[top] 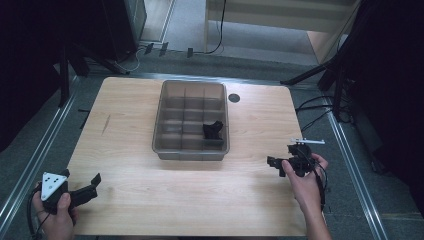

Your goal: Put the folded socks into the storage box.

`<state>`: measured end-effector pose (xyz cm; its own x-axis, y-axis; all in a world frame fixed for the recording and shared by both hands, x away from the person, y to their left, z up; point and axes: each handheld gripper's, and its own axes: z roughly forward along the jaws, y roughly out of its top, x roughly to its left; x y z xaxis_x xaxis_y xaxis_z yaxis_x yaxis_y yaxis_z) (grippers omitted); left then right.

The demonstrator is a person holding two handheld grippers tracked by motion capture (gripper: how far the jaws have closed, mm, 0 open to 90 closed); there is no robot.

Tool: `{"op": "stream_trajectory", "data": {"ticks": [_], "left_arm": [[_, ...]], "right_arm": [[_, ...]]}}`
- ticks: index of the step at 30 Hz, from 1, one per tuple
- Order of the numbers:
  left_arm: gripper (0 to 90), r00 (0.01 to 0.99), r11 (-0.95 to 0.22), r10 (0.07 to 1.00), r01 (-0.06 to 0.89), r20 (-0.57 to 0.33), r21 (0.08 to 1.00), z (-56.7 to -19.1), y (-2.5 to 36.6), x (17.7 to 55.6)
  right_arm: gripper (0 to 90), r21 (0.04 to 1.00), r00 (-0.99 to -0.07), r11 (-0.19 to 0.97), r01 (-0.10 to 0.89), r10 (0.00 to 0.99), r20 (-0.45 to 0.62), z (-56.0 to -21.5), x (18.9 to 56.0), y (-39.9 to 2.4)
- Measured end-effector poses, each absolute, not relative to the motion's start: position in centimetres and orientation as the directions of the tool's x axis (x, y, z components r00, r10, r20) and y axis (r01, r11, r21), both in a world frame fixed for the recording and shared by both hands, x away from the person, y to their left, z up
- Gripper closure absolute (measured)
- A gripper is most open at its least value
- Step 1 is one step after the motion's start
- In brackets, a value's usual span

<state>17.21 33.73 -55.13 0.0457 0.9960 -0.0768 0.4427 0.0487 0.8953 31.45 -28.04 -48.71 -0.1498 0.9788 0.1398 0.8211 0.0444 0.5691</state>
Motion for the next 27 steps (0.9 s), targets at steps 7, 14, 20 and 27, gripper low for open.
{"op": "stream_trajectory", "data": {"ticks": [7, 14, 20, 27], "left_arm": [[0.0, 0.046, 0.049, 0.996, 0.442, -0.077, 0.896, -55.1, 33.7, 17.2], [0.0, 0.044, 0.051, 0.996, 0.444, -0.078, 0.894, -55.1, 33.7, 17.2], [0.0, 0.043, 0.051, 0.996, 0.444, -0.078, 0.894, -55.1, 33.7, 17.2], [0.0, 0.043, 0.052, 0.996, 0.444, -0.080, 0.894, -55.1, 33.7, 17.2]], "right_arm": [[0.0, 0.625, -0.189, 0.045, 0.779, 0.968, 0.166, -49.9, 29.4, -29.0], [1.0, 0.705, -0.217, 0.022, 0.709, 0.958, 0.188, -51.5, 27.0, -30.7], [2.3, 0.733, -0.211, 0.003, 0.680, 0.959, 0.191, -52.2, 25.7, -31.9], [3.3, 0.766, -0.220, 0.009, 0.643, 0.960, 0.173, -52.7, 24.2, -32.9]]}}
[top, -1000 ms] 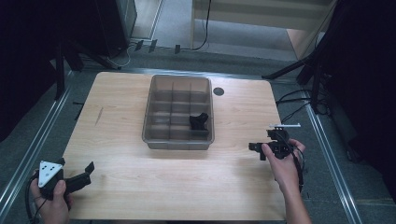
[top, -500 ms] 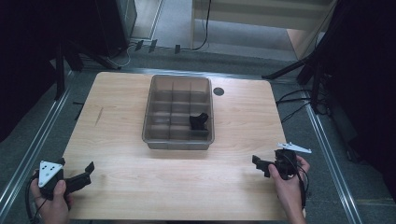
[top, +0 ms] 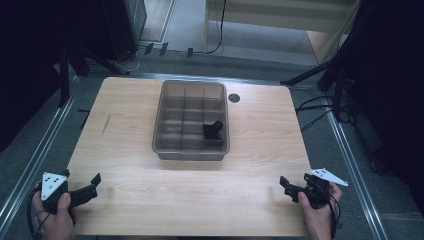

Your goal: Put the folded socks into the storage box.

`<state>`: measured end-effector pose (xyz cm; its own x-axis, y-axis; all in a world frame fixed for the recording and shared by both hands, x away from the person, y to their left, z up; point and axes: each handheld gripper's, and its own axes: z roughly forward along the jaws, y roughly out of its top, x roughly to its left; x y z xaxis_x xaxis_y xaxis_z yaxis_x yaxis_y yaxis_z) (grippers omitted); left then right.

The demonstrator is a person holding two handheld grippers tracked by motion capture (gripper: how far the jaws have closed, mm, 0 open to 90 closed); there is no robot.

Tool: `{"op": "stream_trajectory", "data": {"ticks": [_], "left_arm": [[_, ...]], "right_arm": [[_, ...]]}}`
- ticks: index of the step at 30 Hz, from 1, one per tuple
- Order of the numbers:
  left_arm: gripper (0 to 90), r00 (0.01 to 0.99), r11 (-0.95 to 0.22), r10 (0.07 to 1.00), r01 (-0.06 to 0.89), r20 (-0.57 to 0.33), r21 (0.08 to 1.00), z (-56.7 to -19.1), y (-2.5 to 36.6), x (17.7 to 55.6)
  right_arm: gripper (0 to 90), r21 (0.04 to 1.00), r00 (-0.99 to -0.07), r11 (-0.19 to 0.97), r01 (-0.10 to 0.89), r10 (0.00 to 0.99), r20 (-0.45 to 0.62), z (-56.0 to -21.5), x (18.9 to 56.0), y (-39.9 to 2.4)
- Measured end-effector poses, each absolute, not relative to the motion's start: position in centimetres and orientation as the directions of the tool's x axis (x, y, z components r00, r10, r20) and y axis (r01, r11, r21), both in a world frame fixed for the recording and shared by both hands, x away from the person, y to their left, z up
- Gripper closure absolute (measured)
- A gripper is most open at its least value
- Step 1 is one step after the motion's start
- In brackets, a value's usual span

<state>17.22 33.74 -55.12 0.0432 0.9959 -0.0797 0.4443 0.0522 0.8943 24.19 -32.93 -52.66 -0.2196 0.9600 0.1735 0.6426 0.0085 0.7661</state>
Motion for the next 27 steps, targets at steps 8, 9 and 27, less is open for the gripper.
{"op": "stream_trajectory", "data": {"ticks": [8, 9, 27], "left_arm": [[0.0, 0.043, 0.063, 0.995, 0.442, -0.091, 0.895, -55.1, 33.8, 17.2], [0.0, 0.043, 0.063, 0.995, 0.442, -0.091, 0.895, -55.1, 33.8, 17.2], [0.0, 0.045, 0.069, 0.994, 0.440, -0.099, 0.896, -55.1, 34.0, 17.2]], "right_arm": [[4.6, 0.782, -0.189, -0.027, 0.623, 0.964, 0.185, -53.4, 22.3, -34.4], [4.6, 0.782, -0.189, -0.027, 0.623, 0.964, 0.185, -53.4, 22.3, -34.4], [6.6, 0.803, -0.177, -0.038, 0.595, 0.968, 0.177, -53.7, 21.5, -34.4]]}}
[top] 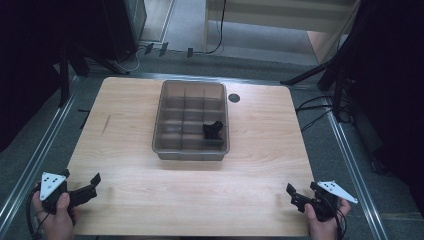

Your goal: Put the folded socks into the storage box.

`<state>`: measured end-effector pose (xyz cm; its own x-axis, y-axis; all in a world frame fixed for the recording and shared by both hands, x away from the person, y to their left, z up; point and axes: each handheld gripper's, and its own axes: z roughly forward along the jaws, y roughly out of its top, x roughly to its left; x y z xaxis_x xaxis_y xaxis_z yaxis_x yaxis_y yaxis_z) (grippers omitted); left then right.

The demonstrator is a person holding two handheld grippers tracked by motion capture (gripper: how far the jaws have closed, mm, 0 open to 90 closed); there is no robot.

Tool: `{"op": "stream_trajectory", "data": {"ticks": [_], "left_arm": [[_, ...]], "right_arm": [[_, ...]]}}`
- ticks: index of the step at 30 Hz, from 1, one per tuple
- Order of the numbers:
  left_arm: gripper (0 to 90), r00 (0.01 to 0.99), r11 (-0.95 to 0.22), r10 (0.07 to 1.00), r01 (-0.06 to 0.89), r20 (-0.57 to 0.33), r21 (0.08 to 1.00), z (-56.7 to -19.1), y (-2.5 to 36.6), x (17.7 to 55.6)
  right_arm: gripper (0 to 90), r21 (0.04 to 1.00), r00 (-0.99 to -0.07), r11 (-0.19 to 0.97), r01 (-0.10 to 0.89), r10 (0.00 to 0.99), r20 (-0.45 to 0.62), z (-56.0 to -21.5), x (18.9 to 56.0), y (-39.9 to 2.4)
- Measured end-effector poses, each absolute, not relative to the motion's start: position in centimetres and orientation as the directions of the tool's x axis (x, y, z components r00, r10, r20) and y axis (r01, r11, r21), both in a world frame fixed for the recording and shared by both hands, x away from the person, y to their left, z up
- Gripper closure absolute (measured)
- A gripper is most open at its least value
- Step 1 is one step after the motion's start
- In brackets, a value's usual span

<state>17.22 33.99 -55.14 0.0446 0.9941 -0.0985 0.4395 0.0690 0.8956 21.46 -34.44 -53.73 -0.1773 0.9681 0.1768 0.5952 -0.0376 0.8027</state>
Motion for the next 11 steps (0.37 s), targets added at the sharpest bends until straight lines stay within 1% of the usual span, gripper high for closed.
{"op": "stream_trajectory", "data": {"ticks": [11], "left_arm": [[0.0, 0.046, 0.067, 0.994, 0.442, -0.097, 0.894, -55.14, 33.97, 17.26]], "right_arm": [[6.7, 0.800, -0.174, -0.046, 0.599, 0.967, 0.186, -53.75, 21.54, -34.45]]}}
